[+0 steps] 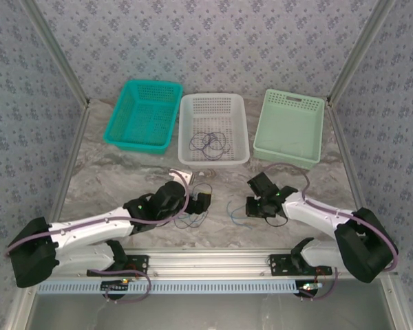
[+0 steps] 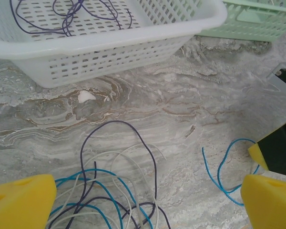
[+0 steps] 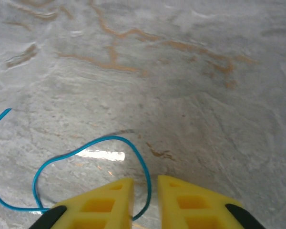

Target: Untangle the cables

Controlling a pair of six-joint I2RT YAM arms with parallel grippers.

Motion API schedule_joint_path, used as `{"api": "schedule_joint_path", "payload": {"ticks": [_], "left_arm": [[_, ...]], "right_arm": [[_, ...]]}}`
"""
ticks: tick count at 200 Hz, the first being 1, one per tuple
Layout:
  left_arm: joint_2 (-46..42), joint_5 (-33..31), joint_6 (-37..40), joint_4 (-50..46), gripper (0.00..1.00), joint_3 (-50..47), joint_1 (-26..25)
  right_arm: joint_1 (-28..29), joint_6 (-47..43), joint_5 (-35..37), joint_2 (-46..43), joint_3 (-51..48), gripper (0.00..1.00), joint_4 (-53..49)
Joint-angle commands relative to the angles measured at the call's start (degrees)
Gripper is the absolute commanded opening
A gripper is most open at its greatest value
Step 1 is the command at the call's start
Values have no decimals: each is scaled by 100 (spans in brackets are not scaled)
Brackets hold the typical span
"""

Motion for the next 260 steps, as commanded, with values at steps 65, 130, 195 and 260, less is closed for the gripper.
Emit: {"api": "schedule_joint_path", "payload": {"ticks": [65, 130, 195, 260], "left_arm": [[-369, -240, 21, 17, 99, -94, -28], [27, 684, 310, 855, 100, 152, -28], [221, 1662, 547, 1690, 100, 117, -21], [553, 2525, 449, 2357, 90, 142, 253]], "right_arm": [[338, -577, 700, -2565, -111, 0, -102], [521, -928, 119, -3388, -353, 0, 726], [544, -1306, -651, -3402, -315, 0, 1138], [554, -1462, -1346, -3446, -244, 0, 1305]]}}
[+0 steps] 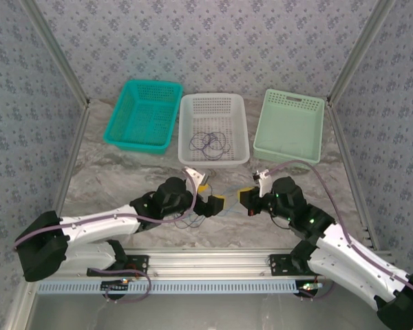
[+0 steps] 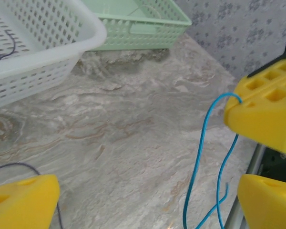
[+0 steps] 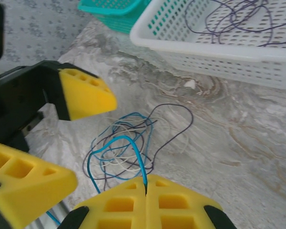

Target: Untangle the cables

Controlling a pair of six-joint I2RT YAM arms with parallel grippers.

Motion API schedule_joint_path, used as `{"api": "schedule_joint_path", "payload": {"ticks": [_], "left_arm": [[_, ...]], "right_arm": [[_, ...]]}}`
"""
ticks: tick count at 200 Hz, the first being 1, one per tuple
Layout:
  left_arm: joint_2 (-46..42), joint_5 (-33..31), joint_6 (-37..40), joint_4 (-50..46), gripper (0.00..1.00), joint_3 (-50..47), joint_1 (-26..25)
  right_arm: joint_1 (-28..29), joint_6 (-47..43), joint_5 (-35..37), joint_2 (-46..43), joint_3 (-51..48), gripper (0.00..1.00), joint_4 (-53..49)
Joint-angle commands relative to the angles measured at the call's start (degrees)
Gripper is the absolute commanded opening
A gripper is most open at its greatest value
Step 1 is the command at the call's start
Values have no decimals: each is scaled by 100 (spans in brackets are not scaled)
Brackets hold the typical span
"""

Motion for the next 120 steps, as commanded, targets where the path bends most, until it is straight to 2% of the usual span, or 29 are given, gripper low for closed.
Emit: {"api": "schedule_joint_path", "payload": {"ticks": [1, 34, 77, 90, 120], "left_arm": [[12, 516, 14, 586, 90, 134, 113], [199, 727, 184, 289, 74, 410, 113], [476, 1208, 32, 675, 48, 386, 117], [529, 1349, 18, 709, 45, 392, 115], [532, 1469, 108, 411, 43, 435, 131]], "right_arm": [[52, -172, -385, -64, 62, 0, 136], [44, -124, -530, -67, 123, 0, 192], [37, -151, -404, -148, 166, 0, 150], [40, -151, -354, -198, 152, 0, 155], [26, -246, -285, -269, 161, 0, 25]]}}
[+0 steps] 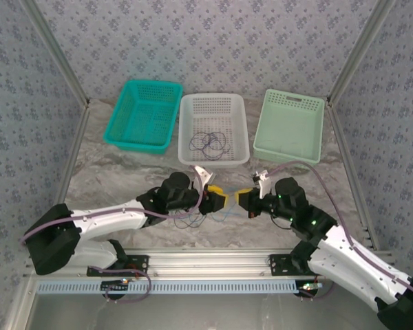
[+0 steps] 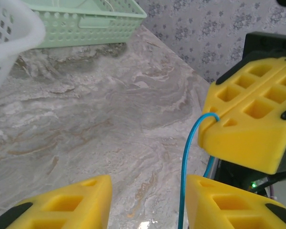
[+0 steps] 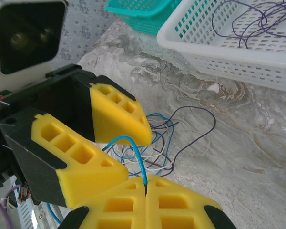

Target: Untangle the cables

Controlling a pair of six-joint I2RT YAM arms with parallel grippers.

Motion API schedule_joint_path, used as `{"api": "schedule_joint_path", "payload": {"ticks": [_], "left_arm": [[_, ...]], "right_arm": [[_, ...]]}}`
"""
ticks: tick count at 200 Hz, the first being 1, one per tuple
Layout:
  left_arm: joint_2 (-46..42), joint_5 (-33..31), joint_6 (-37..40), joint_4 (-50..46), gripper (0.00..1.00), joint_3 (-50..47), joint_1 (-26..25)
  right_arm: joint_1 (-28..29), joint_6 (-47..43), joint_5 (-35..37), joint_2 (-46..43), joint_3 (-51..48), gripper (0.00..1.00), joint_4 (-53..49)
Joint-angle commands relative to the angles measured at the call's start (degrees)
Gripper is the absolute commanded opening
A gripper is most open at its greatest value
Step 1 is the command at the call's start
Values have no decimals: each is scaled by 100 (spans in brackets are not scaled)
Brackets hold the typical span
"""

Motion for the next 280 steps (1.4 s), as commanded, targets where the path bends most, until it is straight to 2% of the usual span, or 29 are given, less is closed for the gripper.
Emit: {"api": "schedule_joint_path", "payload": {"ticks": [1, 39, 58, 122, 171, 216, 255, 280], "left_arm": [[-8, 293, 87, -17, 43, 181, 34], [-194, 204, 274, -703, 45, 194, 134], [-327, 94, 255, -733, 45, 76, 153], [-312, -26, -107, 15, 48, -222, 153], [-85, -17, -239, 210, 45, -203, 123], [83, -117, -323, 369, 46, -205, 67], [-3, -418, -288, 299, 36, -268, 65], [-161, -869, -127, -318, 27, -225, 65]], "right_arm": [[10, -209, 78, -92, 168, 0, -66], [18, -775, 516, -53, 528, 0, -997], [-5, -878, 716, -68, 617, 0, -1203], [10, -230, 512, -70, 258, 0, -210], [24, -41, 581, -88, 258, 0, 101], [21, 306, 573, -119, -43, 0, 843], [26, 395, 599, -224, -127, 0, 829], [13, 278, 738, -360, -87, 0, 544]]}}
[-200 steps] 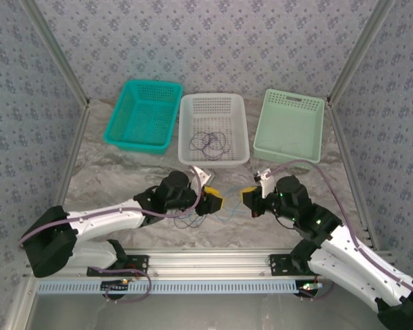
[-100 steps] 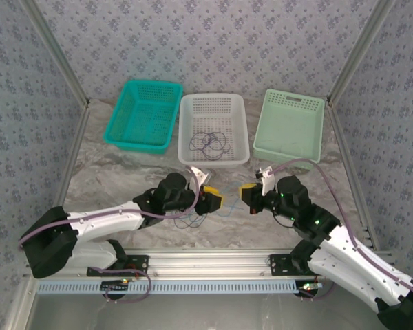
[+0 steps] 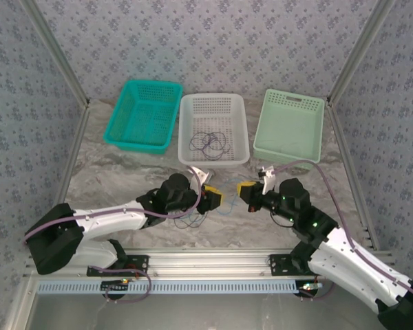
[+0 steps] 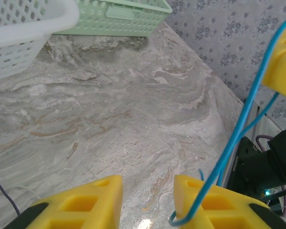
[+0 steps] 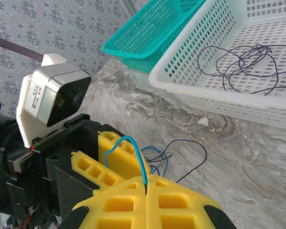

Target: Untangle the cables

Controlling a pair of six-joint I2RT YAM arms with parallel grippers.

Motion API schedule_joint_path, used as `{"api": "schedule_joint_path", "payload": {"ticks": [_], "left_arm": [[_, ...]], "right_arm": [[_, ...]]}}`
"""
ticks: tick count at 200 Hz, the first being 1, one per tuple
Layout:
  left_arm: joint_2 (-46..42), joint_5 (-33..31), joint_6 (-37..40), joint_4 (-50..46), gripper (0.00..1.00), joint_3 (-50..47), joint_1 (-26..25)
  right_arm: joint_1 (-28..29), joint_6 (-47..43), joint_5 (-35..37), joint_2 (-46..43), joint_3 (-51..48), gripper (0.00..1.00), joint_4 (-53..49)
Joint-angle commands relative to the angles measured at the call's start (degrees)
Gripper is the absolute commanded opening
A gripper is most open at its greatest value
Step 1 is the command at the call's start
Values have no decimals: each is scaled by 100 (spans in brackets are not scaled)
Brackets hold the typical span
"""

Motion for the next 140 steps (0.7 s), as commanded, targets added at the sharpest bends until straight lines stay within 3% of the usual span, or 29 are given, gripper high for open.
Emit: {"api": "schedule_joint_path", "payload": {"ticks": [1, 50, 100, 124, 140], "left_arm": [[-218, -500, 163, -414, 27, 5, -29], [-770, -1301, 997, -2256, 25, 288, -7], [-982, -1211, 1354, -2720, 25, 512, -2], [-1027, -1208, 1106, -2407, 37, 406, -2], [-1082, -1078, 874, -1797, 53, 164, 4]], "right_arm": [[11, -29, 186, -172, 47, 0, -145], [3, -845, 515, 302, 846, 0, -2212], [23, -960, -65, 893, 1088, 0, -2086], [36, -911, -111, 909, 1009, 0, -1776], [44, -916, -255, 887, 954, 0, -1542]]}}
